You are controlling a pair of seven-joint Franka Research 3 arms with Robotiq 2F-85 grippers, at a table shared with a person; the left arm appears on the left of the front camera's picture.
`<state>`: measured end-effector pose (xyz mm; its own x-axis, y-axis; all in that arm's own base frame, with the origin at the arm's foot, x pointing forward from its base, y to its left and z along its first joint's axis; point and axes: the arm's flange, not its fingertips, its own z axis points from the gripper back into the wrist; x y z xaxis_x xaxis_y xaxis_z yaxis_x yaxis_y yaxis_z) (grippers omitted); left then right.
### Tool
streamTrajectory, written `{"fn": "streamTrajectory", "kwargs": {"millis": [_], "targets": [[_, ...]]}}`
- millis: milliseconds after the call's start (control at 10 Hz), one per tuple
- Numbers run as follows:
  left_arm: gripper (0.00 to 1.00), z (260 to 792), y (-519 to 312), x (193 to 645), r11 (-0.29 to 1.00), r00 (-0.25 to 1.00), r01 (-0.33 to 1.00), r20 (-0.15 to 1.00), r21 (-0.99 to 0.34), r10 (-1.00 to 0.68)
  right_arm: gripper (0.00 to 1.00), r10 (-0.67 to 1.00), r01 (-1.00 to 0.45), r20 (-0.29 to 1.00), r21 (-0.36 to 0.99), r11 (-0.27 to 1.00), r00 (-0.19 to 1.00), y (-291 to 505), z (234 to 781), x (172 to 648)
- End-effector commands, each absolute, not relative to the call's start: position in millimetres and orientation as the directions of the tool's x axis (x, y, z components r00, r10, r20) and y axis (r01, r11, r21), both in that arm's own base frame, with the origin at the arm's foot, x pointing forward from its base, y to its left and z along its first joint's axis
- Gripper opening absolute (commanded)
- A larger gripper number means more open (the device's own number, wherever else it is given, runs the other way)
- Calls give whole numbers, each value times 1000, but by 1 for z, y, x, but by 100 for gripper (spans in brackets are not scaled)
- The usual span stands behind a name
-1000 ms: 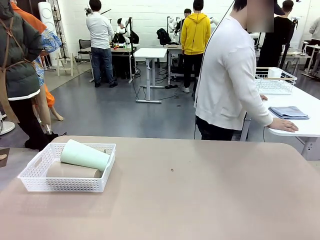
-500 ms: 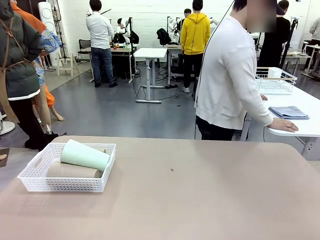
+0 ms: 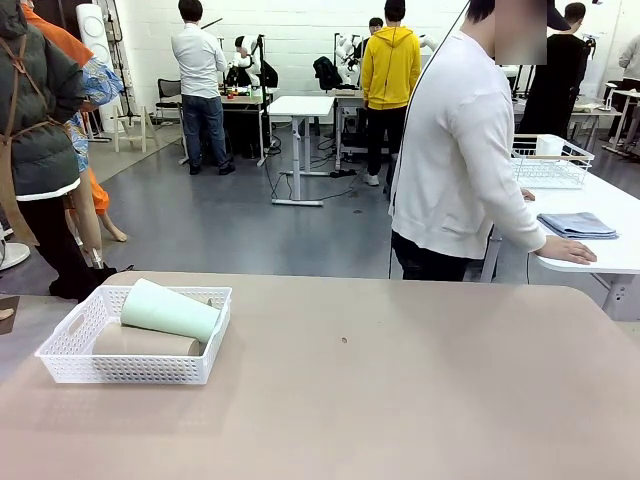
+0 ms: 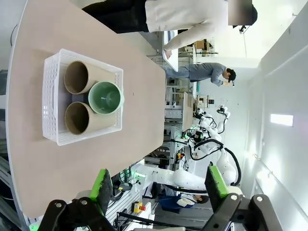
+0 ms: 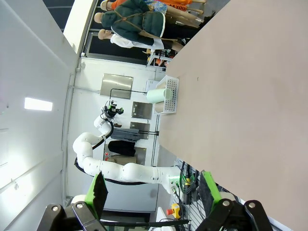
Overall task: Clean and organize the cups into the basket.
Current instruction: Move the Organizing basket back to the left side of the table.
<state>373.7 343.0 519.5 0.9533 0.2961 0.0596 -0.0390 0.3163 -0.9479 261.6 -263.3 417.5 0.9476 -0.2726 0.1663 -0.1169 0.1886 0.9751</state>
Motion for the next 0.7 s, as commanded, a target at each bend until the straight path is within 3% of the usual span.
{"fn": "streamTrajectory", "kwargs": {"millis": [0,600], "targets": [[100,522,342,371,319,951,-33,68,-947,301,100,-274,-121,169,975,184,947,-262,418,261],[100,522,342,371,319,951,-33,68,-947,301,100,-274,-121,169,975,184,947,-262,418,261]]}}
